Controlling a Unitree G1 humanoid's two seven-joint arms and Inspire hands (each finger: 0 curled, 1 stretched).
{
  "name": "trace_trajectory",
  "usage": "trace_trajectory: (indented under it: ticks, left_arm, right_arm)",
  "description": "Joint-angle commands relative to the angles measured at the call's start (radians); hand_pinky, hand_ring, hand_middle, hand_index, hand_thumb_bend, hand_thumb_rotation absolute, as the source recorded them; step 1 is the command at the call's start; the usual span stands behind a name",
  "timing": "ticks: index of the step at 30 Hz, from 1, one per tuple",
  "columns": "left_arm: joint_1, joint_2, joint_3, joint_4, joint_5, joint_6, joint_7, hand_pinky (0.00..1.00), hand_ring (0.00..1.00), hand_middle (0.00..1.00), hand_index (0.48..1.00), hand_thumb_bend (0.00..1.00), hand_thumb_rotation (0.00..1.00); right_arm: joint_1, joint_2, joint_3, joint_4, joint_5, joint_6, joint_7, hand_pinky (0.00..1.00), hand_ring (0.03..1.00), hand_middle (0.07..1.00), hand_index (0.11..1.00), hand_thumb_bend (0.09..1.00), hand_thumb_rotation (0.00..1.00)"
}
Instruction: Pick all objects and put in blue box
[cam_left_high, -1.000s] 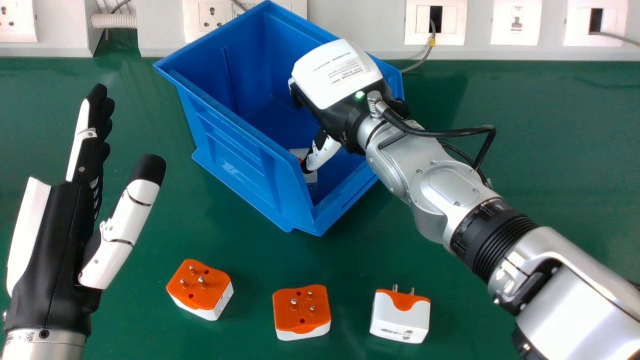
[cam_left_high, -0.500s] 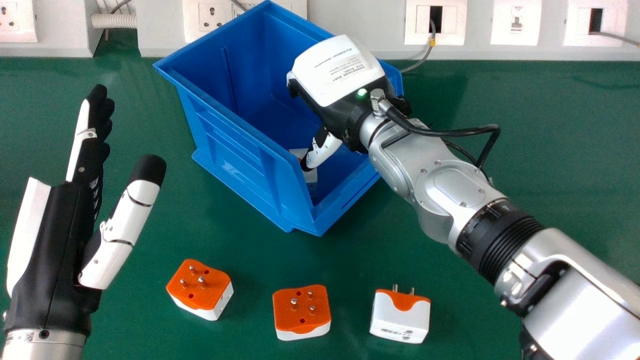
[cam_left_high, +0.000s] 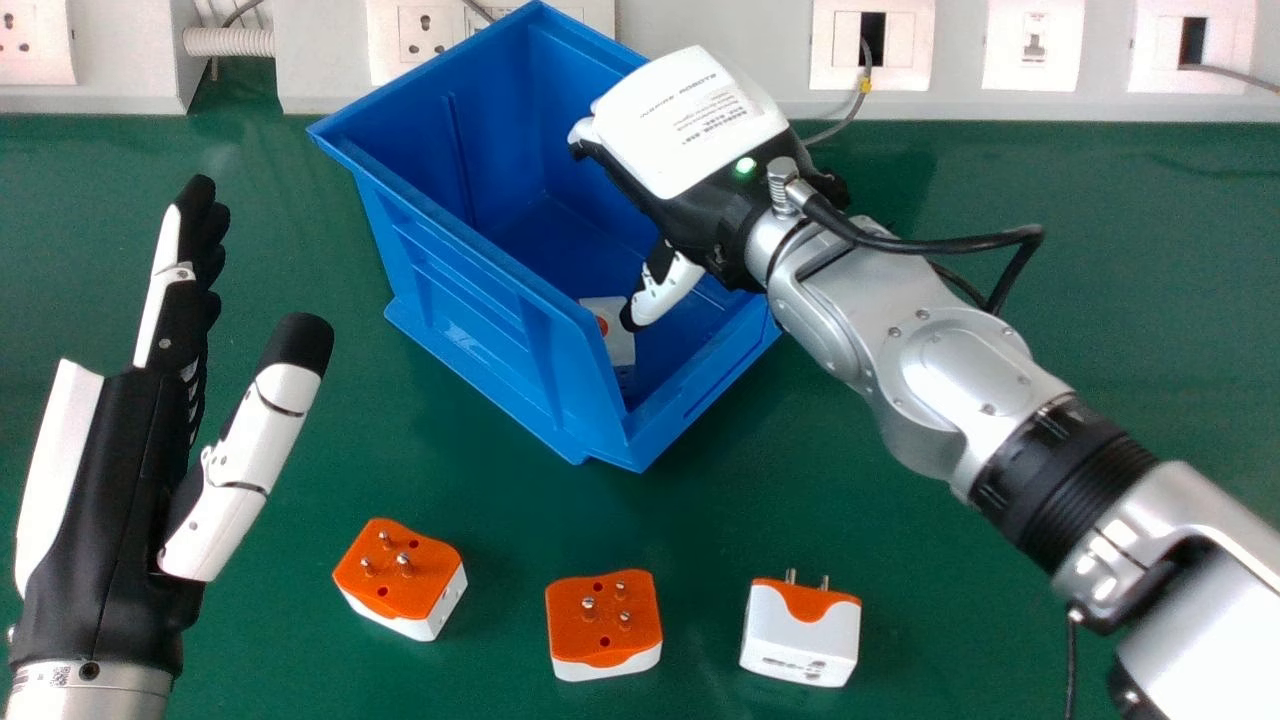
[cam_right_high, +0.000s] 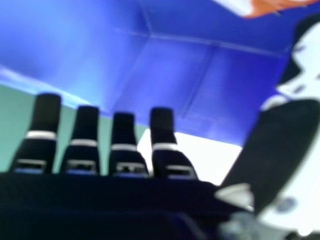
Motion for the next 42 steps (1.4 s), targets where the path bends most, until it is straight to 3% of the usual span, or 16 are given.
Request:
trace_trajectory:
  ticks: [1, 6, 14, 22, 29, 35, 38, 42]
  left_arm:
    - [-0.002, 0.0, 0.002, -0.033, 0.0, -0.003, 0.005, 0.99, 1.0, 1.0, 1.0, 0.6, 0.87]
    - [-0.001, 0.001, 0.002, -0.03, -0.001, -0.008, 0.003, 0.99, 1.0, 1.0, 1.0, 0.61, 0.87]
    - [-0.003, 0.005, 0.002, -0.031, 0.001, -0.011, 0.001, 0.98, 1.0, 1.0, 1.0, 0.59, 0.87]
    - [-0.014, 0.011, 0.0, -0.005, -0.005, -0.043, -0.004, 0.97, 1.0, 1.0, 1.0, 0.55, 0.87]
    - [-0.008, 0.011, 0.001, -0.004, -0.007, -0.051, -0.003, 0.97, 1.0, 1.0, 1.0, 0.56, 0.87]
    - [0.013, 0.001, -0.002, -0.023, -0.007, -0.054, 0.001, 0.97, 1.0, 1.0, 1.0, 0.57, 0.87]
    - [0.03, -0.008, -0.008, -0.026, 0.004, -0.065, 0.008, 0.97, 1.0, 1.0, 1.0, 0.55, 0.87]
    - [0.039, -0.024, -0.018, -0.025, 0.022, -0.076, 0.018, 0.97, 1.0, 1.0, 1.0, 0.53, 0.87]
  right_arm:
    - [0.003, -0.032, -0.025, -0.065, -0.018, -0.007, 0.008, 0.78, 0.879, 0.911, 0.837, 0.643, 0.34]
    - [0.051, -0.089, -0.055, -0.181, -0.023, -0.019, 0.029, 0.86, 0.921, 0.942, 0.865, 0.62, 0.3]
    - [0.186, -0.173, -0.152, -0.409, -0.033, -0.013, 0.057, 0.96, 0.967, 0.966, 0.884, 0.635, 0.32]
    - [0.397, -0.209, -0.308, -0.712, -0.019, 0.04, 0.123, 0.96, 0.96, 0.964, 0.881, 0.643, 0.3]
    - [0.587, -0.185, -0.411, -0.938, -0.001, 0.053, 0.134, 0.97, 0.955, 0.961, 0.887, 0.649, 0.28]
    - [0.789, -0.146, -0.494, -1.145, 0.031, 0.05, 0.121, 0.92, 0.938, 0.946, 0.869, 0.672, 0.25]
    - [0.919, -0.109, -0.536, -1.197, 0.076, 0.02, 0.054, 0.86, 0.917, 0.929, 0.852, 0.691, 0.23]
    - [1.059, -0.068, -0.564, -1.198, 0.113, -0.034, -0.041, 0.76, 0.873, 0.89, 0.816, 0.702, 0.22]
